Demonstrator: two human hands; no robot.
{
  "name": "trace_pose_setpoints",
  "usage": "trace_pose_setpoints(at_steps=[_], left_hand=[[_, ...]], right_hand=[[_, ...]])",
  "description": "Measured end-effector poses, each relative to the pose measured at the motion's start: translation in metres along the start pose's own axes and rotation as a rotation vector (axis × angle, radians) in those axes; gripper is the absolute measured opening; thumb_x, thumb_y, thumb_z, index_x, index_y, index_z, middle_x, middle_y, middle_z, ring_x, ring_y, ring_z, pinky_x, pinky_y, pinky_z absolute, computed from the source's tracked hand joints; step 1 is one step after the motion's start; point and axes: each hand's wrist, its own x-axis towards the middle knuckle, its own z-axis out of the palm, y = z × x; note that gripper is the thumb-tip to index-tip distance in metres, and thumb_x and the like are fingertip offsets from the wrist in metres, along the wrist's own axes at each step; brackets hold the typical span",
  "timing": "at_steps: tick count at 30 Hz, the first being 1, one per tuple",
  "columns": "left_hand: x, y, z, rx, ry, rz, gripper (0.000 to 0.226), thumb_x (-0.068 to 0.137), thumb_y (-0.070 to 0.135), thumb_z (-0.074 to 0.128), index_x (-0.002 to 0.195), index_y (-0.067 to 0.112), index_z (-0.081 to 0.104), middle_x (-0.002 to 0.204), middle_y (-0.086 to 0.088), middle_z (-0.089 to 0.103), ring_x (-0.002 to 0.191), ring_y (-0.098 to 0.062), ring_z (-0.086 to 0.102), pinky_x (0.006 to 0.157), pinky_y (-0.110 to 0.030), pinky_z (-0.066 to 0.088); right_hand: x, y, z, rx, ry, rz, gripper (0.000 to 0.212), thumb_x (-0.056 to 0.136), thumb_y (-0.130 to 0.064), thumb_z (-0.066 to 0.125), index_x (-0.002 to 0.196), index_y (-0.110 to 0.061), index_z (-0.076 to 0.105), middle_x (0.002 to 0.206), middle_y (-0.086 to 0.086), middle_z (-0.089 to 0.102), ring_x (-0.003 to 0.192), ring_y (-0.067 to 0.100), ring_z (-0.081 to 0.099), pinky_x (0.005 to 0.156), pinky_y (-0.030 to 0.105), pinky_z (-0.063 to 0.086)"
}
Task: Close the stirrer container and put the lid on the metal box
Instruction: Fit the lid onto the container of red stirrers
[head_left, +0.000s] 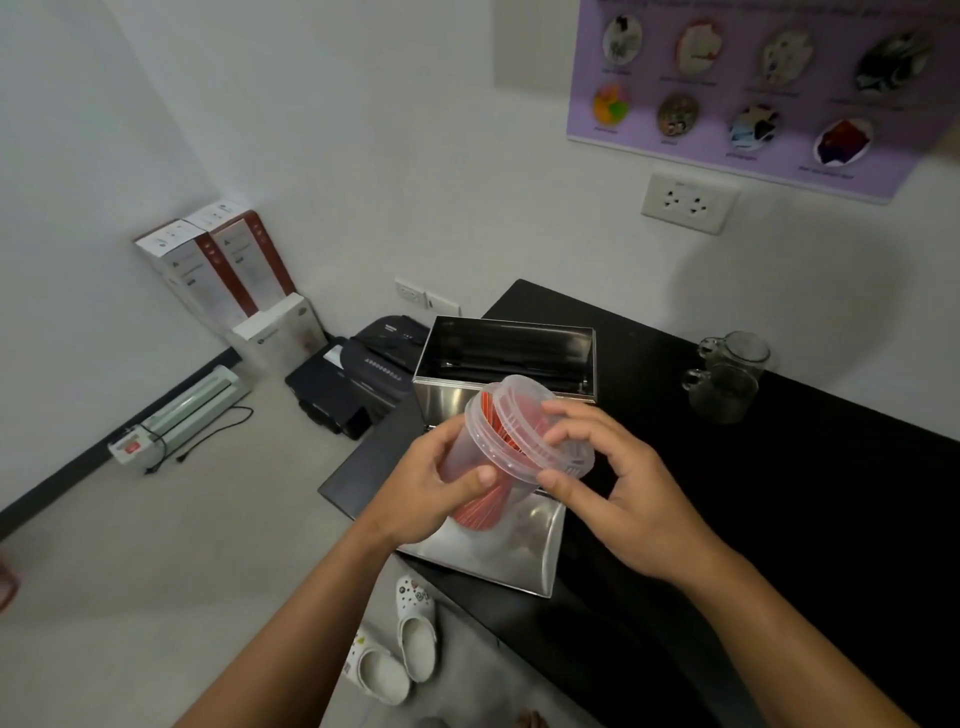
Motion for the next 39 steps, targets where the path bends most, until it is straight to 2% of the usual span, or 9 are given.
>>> trace_pose_setpoints(at_steps=[7, 10, 13, 23, 26, 29, 33, 36, 39], left_hand=[[-0.001, -0.003, 0.002, 0.039, -0.046, -0.034, 0.082, 0.081, 0.062, 0.079, 0.145, 0.015, 0.058, 0.132, -0.005, 0.072, 0.119, -0.028, 0.072, 0.101, -0.044, 0.058], [0.001, -0.001, 0.007, 0.024, -0.071, -0.040, 0.083, 0.082, 0.062, 0.079, 0.145, 0.012, 0.058, 0.132, -0.009, 0.072, 0.120, -0.031, 0.072, 0.102, -0.047, 0.058], [0.002, 0.002, 0.010, 0.002, -0.088, -0.050, 0.084, 0.081, 0.060, 0.080, 0.143, 0.009, 0.058, 0.131, -0.012, 0.072, 0.120, -0.033, 0.071, 0.103, -0.049, 0.057], [-0.003, 0.000, 0.024, -0.057, 0.054, -0.055, 0.099, 0.071, 0.072, 0.079, 0.143, 0.007, 0.057, 0.130, -0.006, 0.074, 0.120, -0.026, 0.072, 0.098, -0.037, 0.058], [-0.006, 0.001, 0.032, -0.075, 0.268, -0.124, 0.094, 0.070, 0.084, 0.071, 0.135, 0.015, 0.065, 0.125, -0.006, 0.076, 0.116, -0.027, 0.074, 0.100, -0.049, 0.059], [-0.008, 0.002, 0.036, -0.265, 0.390, -0.248, 0.074, 0.086, 0.070, 0.062, 0.133, 0.013, 0.067, 0.128, -0.019, 0.073, 0.118, -0.038, 0.071, 0.107, -0.065, 0.050], [-0.012, 0.008, 0.037, -0.373, 0.381, -0.331, 0.063, 0.091, 0.056, 0.066, 0.130, 0.006, 0.069, 0.122, -0.027, 0.074, 0.119, -0.050, 0.068, 0.107, -0.065, 0.050], [-0.012, 0.006, 0.034, -0.334, 0.425, -0.351, 0.046, 0.091, 0.048, 0.068, 0.113, 0.008, 0.078, 0.108, -0.024, 0.078, 0.110, -0.051, 0.071, 0.104, -0.066, 0.052], [-0.011, 0.007, 0.028, -0.322, 0.375, -0.378, 0.041, 0.096, 0.046, 0.064, 0.109, 0.012, 0.082, 0.107, -0.023, 0.080, 0.103, -0.044, 0.076, 0.100, -0.058, 0.056]], right_hand=[[0.016, 0.000, -0.002, 0.092, -0.043, 0.059, 0.034, 0.081, -0.055, 0.078, 0.089, -0.024, 0.067, 0.154, -0.017, 0.048, 0.145, 0.008, 0.044, 0.115, 0.050, 0.043], [0.019, 0.002, -0.002, 0.068, -0.102, 0.072, 0.051, 0.082, -0.056, 0.075, 0.125, -0.034, 0.060, 0.163, -0.014, 0.036, 0.148, 0.003, 0.038, 0.117, 0.042, 0.042], [0.020, 0.006, 0.000, 0.007, -0.174, 0.061, 0.083, 0.087, -0.062, 0.068, 0.157, -0.034, 0.034, 0.167, -0.008, 0.029, 0.152, 0.005, 0.031, 0.119, 0.043, 0.039], [0.016, 0.015, 0.009, 0.025, -0.064, -0.034, 0.080, 0.084, -0.040, 0.072, 0.155, -0.021, 0.041, 0.148, 0.001, 0.045, 0.135, 0.023, 0.051, 0.104, 0.048, 0.051], [0.012, 0.016, 0.014, 0.049, 0.022, -0.061, 0.080, 0.082, -0.037, 0.072, 0.154, -0.017, 0.042, 0.148, 0.003, 0.047, 0.135, 0.024, 0.052, 0.105, 0.045, 0.051], [0.010, 0.016, 0.023, 0.061, 0.102, -0.075, 0.081, 0.081, -0.037, 0.072, 0.154, -0.017, 0.042, 0.147, 0.004, 0.048, 0.136, 0.024, 0.052, 0.107, 0.040, 0.050], [0.006, 0.016, 0.032, 0.046, 0.069, -0.036, 0.084, 0.084, -0.043, 0.070, 0.159, -0.029, 0.033, 0.152, -0.003, 0.040, 0.140, 0.020, 0.046, 0.107, 0.036, 0.050], [0.004, 0.016, 0.035, -0.018, -0.026, -0.037, 0.086, 0.085, -0.050, 0.069, 0.159, -0.045, 0.025, 0.158, -0.006, 0.029, 0.147, 0.019, 0.037, 0.109, 0.045, 0.050], [0.004, 0.015, 0.036, -0.082, -0.043, -0.113, 0.089, 0.085, -0.053, 0.069, 0.161, -0.043, 0.023, 0.165, -0.004, 0.021, 0.153, 0.024, 0.029, 0.112, 0.054, 0.045]])
